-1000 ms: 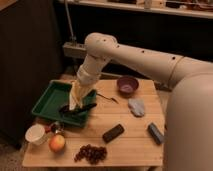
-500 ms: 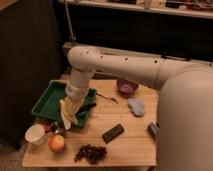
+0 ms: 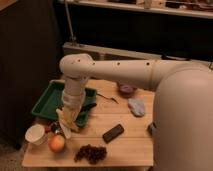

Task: Place banana in metal cup

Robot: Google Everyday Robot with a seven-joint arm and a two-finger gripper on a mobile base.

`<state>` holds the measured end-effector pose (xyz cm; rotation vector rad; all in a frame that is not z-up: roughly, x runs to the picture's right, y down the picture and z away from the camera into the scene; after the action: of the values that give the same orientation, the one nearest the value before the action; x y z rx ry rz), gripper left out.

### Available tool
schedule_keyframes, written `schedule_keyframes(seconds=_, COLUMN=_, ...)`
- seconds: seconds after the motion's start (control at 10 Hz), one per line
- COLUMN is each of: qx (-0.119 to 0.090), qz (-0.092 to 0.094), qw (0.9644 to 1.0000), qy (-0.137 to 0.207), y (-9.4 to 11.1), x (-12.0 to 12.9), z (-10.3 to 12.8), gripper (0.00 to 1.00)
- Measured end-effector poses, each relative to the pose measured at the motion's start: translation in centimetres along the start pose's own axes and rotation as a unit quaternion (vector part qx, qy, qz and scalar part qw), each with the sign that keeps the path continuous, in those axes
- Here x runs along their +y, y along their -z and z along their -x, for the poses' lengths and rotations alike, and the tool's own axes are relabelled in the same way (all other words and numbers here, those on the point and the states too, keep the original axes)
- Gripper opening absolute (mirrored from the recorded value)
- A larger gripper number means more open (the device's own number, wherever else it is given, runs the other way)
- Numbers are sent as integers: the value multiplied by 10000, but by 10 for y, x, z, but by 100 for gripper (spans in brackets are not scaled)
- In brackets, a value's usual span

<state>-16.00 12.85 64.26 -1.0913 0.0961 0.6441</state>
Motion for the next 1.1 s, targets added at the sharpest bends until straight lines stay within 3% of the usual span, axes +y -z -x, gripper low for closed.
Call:
schedule_keyframes(seconds=0.3, qx=-17, qz=38, qw=10000, qy=11, y=0, x=-1, z=0, gripper=0)
schedule_keyframes(seconds=0.4, qx=-62, qz=125, qw=9999, qy=66, y=0, x=-3, z=-3, gripper=0)
schedule_keyframes(seconds=0.5, qx=-249, qz=274, qw=9989, qy=303, y=0, x=-4, z=-4, gripper=0)
schedule_keyframes(seconds=0.7, qx=-390, qz=513, qw=9942, qy=863, y=-3, x=-1, z=-1, gripper=0)
schedule_keyframes(seconds=0.8, qx=-324, qz=881, qw=9893, qy=1120, y=-8, x=3, z=0, gripper=0)
schedule_keyframes(seconds=0.9, qx=-293, qz=1027, qw=9872, qy=1187, y=-9, x=4, z=-1, gripper=0)
schedule_keyframes(seconds=1.1, qx=-152, qz=1091, qw=9851, qy=1319, y=-16, x=9, z=-1, gripper=0)
